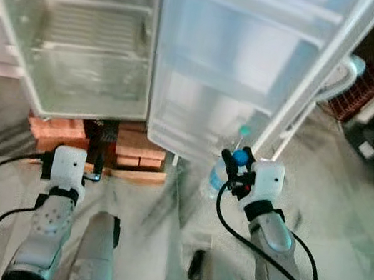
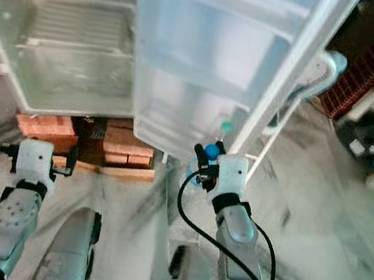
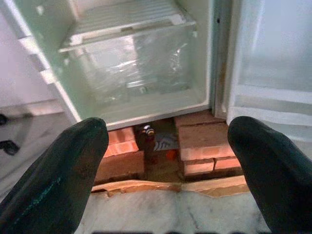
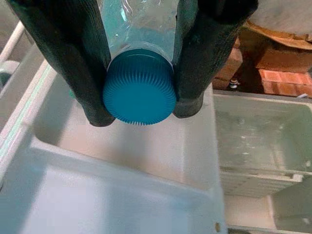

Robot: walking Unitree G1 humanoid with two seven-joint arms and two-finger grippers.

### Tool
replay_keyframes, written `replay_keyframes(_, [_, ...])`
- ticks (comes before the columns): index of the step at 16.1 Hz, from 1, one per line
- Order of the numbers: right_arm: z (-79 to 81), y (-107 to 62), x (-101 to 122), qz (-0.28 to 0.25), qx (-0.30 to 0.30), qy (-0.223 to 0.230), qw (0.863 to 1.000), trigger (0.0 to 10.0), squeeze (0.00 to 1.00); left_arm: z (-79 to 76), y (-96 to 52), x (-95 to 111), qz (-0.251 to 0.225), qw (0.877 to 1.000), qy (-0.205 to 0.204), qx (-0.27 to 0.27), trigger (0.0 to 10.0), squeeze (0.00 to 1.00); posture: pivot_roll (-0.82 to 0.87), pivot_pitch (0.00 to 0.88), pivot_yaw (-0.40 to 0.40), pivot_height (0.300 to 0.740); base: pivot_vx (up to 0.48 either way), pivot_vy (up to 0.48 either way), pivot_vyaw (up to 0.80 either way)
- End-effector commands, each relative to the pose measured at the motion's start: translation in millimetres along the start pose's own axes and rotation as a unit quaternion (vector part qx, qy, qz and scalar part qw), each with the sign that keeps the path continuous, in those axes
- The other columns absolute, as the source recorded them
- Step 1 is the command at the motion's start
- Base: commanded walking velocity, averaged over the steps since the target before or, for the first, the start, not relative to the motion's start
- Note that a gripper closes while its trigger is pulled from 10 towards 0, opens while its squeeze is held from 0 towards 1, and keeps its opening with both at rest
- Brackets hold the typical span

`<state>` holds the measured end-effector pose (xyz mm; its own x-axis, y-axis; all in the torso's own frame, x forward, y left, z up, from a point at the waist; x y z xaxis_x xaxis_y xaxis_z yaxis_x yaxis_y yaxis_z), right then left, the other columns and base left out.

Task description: Restocking fridge

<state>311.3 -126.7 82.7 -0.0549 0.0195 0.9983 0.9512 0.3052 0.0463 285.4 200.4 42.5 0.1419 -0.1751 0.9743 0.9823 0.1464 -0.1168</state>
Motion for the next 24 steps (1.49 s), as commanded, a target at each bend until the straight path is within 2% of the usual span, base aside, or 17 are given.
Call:
replay_keyframes(1, [-1.7,1.2,7,-0.018,0.0,-0.004,1.0,10.0,0.0,-0.2,-0.9,1,-0.003,1.0,0.003,-0.002,10.0,0.0,0.08,0.106,-0.076,0.629,0.0,0.0,0.0])
replay_keyframes(8, [10.1,2.0,13,-0.039,0.035,-0.016,0.998,10.0,0.0,0.0,-0.7,1,-0.004,1.0,0.001,-0.007,10.0,0.0,0.09,0.114,-0.075,0.629,0.295,0.0,0.06])
replay_keyframes(11, [8.1,3.0,13,-0.039,0.031,-0.018,0.999,10.0,0.0,-0.4,-0.6,0,-0.002,1.0,0.0,-0.009,10.0,0.0,0.09,0.114,-0.075,0.629,0.342,0.0,0.56])
replay_keyframes(16, [5.7,1.6,13,-0.039,0.028,-0.02,0.999,10.0,0.0,-1.9,-1.4,-2,0.0,1.0,-0.002,-0.013,10.0,0.0,0.08,0.119,-0.077,0.629,0.349,0.0,0.0])
replay_keyframes(24, [-5.0,2.3,10,-0.027,-0.011,-0.031,0.999,10.0,0.0,-7.0,-1.7,-6,0.012,0.999,-0.003,-0.029,10.0,0.0,0.08,0.129,-0.077,0.629,0.242,0.0,0.0])
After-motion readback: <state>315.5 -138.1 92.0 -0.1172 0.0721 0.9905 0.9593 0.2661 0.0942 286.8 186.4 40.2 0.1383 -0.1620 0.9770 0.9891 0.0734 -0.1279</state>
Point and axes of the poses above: a point about 5 cm out from each wrist's last joint towards the gripper, its own y axis pointing out of the wrist towards the gripper, its own x axis along the axis of the wrist's last joint, z = x × y, the point moved 3 cm from there along y, pointing out of the wrist towards the gripper
